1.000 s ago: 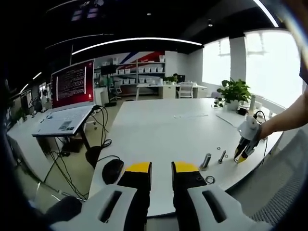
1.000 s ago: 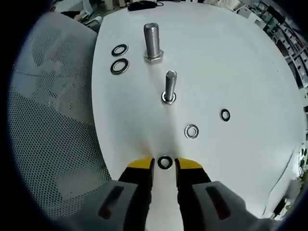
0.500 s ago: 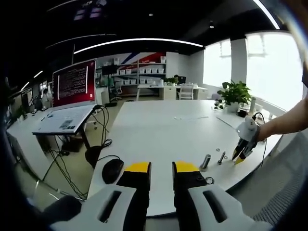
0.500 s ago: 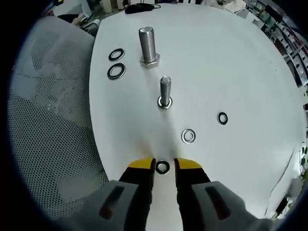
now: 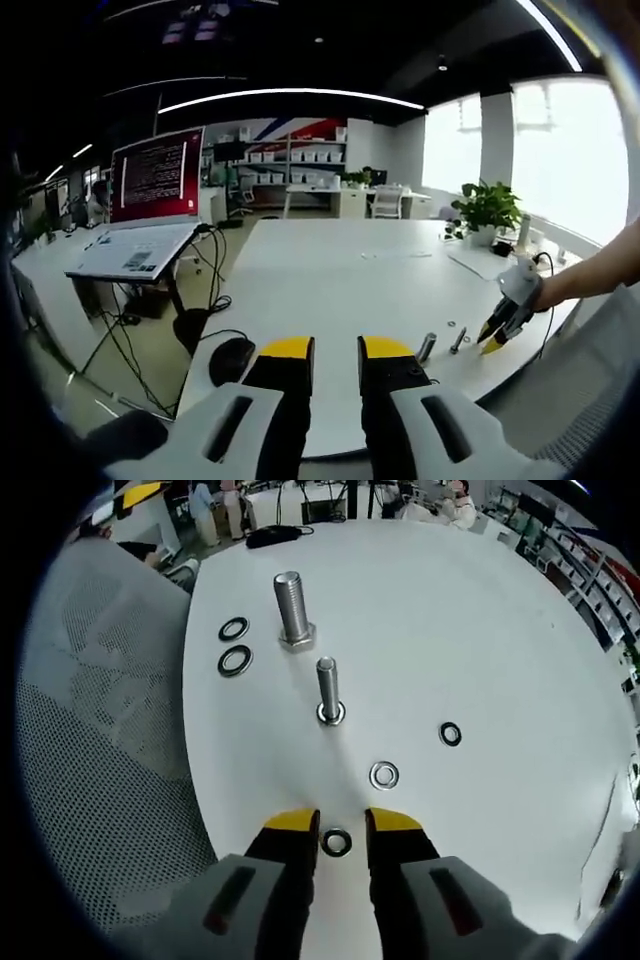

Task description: Place the washer onto the threaded stud by aligning its center hole with the stud, sliding it down to the base, and recovering from edge contact or off-axis alignment until the washer reaches the visible bottom stop.

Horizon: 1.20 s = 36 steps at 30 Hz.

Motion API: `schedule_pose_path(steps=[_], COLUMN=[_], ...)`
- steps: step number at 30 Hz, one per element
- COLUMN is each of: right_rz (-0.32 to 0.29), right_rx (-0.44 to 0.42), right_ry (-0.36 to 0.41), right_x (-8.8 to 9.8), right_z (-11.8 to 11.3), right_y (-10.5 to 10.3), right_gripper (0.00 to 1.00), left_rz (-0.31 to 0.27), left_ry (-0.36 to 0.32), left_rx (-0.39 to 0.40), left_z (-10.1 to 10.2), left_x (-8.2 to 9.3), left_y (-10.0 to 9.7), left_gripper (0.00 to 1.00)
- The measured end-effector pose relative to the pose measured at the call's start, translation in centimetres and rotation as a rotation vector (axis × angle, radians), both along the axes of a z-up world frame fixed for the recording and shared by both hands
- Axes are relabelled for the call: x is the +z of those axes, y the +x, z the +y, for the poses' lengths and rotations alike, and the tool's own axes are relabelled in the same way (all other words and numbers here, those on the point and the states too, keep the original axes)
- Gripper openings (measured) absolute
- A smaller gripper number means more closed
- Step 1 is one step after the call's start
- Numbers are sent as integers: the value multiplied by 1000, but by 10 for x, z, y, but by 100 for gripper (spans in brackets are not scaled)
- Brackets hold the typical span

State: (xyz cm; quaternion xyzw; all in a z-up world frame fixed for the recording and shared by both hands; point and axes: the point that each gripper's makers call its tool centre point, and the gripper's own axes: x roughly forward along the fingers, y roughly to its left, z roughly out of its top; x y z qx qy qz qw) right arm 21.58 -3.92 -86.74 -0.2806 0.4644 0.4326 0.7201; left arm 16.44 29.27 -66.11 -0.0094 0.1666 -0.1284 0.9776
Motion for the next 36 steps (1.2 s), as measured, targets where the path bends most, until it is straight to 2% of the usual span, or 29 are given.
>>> schedule_pose_path(steps=[4, 13, 18, 26, 32, 36], right_rz=[-17, -10, 1, 9, -3, -8], right_rx=[-12, -14, 2, 6, 17, 10], right_ry=[12, 11, -20, -38, -48, -39], right_x=[0, 1, 1, 1, 1, 1], right_z=[-3, -10, -13, -14, -14, -14], right_y=[-2, -10, -16, -13, -14, -14], right_gripper=[24, 29, 26, 22, 16, 16], left_rz=[6, 9, 11, 10, 5, 0], left_ry=[-6, -3, -3, -6, -11, -19], left_rx=[0, 3, 0, -2, -1, -2], left_z=[-1, -1, -2, -4, -4, -5], left_x=[-1, 0, 0, 2, 4, 5], left_y=[-1, -2, -2, -2, -2, -2], left_gripper=[15, 15, 15, 15, 15, 15])
